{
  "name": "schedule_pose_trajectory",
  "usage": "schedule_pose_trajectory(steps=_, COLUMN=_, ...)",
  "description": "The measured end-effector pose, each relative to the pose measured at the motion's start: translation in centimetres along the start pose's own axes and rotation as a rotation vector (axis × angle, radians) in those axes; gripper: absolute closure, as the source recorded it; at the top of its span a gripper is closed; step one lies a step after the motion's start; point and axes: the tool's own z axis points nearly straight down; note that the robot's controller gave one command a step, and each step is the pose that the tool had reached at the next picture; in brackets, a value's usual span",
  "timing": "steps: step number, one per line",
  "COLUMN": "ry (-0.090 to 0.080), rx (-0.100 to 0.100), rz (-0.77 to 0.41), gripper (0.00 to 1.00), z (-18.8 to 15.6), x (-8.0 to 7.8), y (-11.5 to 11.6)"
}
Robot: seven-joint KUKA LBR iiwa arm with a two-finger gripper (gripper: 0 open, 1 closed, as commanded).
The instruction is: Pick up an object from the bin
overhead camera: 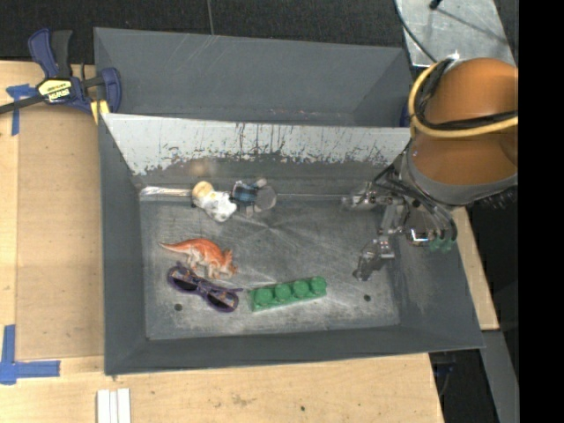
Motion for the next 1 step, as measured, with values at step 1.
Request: schedule_pose_trajectory(steps=1, ry=-0.009, rx=0.000, rz=0.000, gripper=0.00, z=-0.43, x=-0.15, y=0.00)
